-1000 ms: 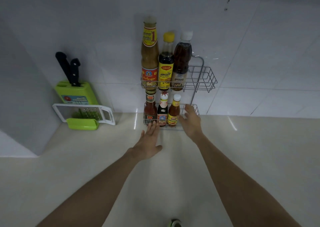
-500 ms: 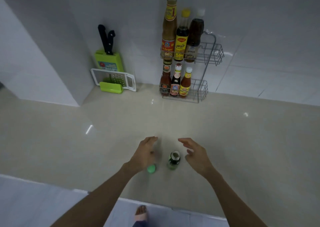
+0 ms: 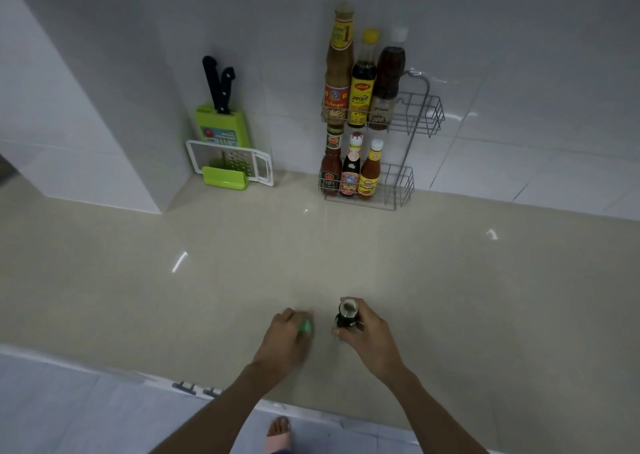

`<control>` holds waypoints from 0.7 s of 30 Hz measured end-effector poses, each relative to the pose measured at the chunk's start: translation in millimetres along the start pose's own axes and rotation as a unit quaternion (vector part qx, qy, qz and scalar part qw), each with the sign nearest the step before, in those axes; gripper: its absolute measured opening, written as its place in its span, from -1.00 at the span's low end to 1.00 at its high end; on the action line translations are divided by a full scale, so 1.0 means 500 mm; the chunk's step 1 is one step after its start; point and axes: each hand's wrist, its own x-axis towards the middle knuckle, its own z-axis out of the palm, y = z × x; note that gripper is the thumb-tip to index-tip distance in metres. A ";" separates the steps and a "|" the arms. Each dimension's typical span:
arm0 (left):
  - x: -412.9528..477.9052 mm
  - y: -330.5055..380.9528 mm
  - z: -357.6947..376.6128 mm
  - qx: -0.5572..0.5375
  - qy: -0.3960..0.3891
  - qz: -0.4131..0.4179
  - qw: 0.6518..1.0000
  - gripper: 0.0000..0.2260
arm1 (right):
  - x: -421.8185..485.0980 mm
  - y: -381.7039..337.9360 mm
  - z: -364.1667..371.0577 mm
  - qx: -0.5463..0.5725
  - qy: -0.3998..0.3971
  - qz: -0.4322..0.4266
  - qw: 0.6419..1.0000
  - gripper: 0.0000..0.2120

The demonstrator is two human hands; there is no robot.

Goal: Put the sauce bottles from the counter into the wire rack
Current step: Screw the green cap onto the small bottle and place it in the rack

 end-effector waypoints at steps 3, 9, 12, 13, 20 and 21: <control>0.034 0.054 -0.062 -0.244 0.082 -0.098 0.961 -0.77 | 0.001 -0.009 -0.010 0.006 0.034 0.000 0.999 -0.61; 0.107 0.132 -0.166 -0.380 0.001 -0.002 0.925 -0.83 | 0.023 -0.070 -0.038 -0.065 0.094 -0.055 0.992 -0.65; 0.133 0.147 -0.188 -0.366 -0.026 0.037 0.929 -0.79 | 0.033 -0.106 -0.041 -0.131 0.106 -0.054 0.984 -0.63; 0.140 0.148 -0.193 -0.364 -0.031 0.044 0.930 -0.78 | 0.036 -0.115 -0.041 -0.154 0.120 -0.051 0.979 -0.62; 0.177 0.137 -0.223 -0.330 -0.083 0.105 0.935 -0.68 | 0.052 -0.143 -0.037 -0.208 0.180 -0.039 0.961 -0.60; 0.179 0.138 -0.226 -0.334 -0.084 0.111 0.932 -0.67 | 0.053 -0.146 -0.035 -0.205 0.179 -0.040 0.961 -0.61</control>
